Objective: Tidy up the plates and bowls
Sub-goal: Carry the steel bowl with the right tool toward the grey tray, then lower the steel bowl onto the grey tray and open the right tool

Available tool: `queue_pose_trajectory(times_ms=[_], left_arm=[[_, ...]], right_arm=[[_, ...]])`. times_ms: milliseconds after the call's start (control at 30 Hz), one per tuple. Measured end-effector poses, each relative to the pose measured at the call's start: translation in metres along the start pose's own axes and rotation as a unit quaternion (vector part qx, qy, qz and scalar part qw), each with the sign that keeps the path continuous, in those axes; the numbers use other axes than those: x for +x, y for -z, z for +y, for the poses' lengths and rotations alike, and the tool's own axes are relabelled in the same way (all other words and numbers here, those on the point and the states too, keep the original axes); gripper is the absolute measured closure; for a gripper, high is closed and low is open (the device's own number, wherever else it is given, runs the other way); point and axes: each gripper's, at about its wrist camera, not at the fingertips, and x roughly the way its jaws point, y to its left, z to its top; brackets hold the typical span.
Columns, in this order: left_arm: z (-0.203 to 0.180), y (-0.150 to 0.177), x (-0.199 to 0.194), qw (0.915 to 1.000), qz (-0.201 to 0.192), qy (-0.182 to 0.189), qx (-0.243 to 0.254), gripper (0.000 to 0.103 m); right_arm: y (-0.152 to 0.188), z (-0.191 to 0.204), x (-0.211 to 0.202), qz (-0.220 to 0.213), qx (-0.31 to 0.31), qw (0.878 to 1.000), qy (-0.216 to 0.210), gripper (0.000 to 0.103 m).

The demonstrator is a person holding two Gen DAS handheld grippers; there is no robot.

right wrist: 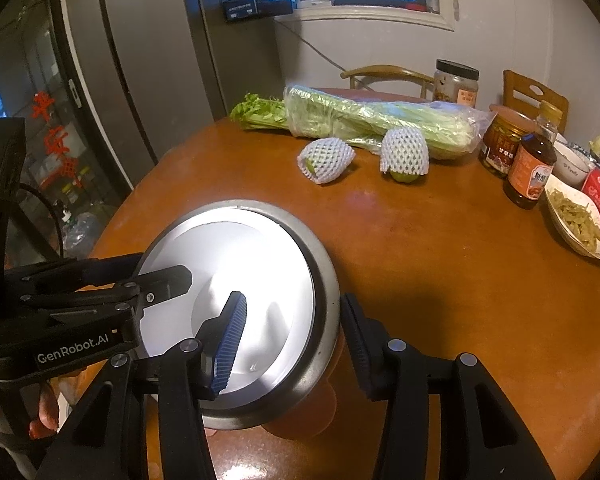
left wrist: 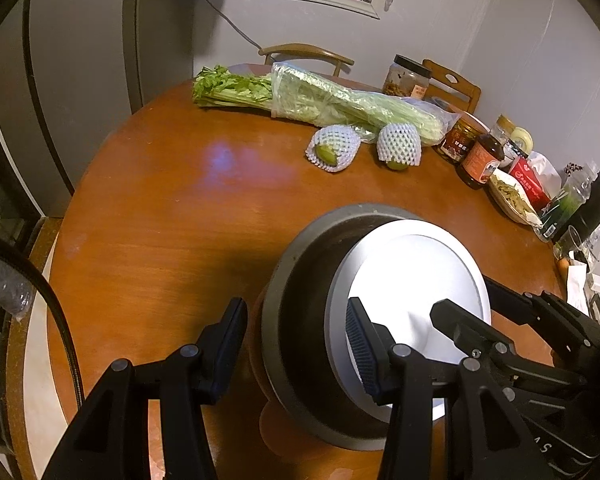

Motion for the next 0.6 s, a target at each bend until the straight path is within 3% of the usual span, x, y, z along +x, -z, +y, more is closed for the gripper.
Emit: queue_pose_trajectory(times_ms=[333, 600], left_arm=[[0.006, 0.002, 0.001, 1.0, -0.005, 0.002, -0.005, 0.045], [0.005, 0.004, 0.018, 0.9997, 0.022, 0.007, -0.007, 0.041]], right_arm=[[0.001, -0.004, 0.009, 0.013, 0.003, 1.0, 0.014, 0.047], [0.004, -0.003, 0.025, 0.033, -0.005, 0.999, 0.026, 0.047]])
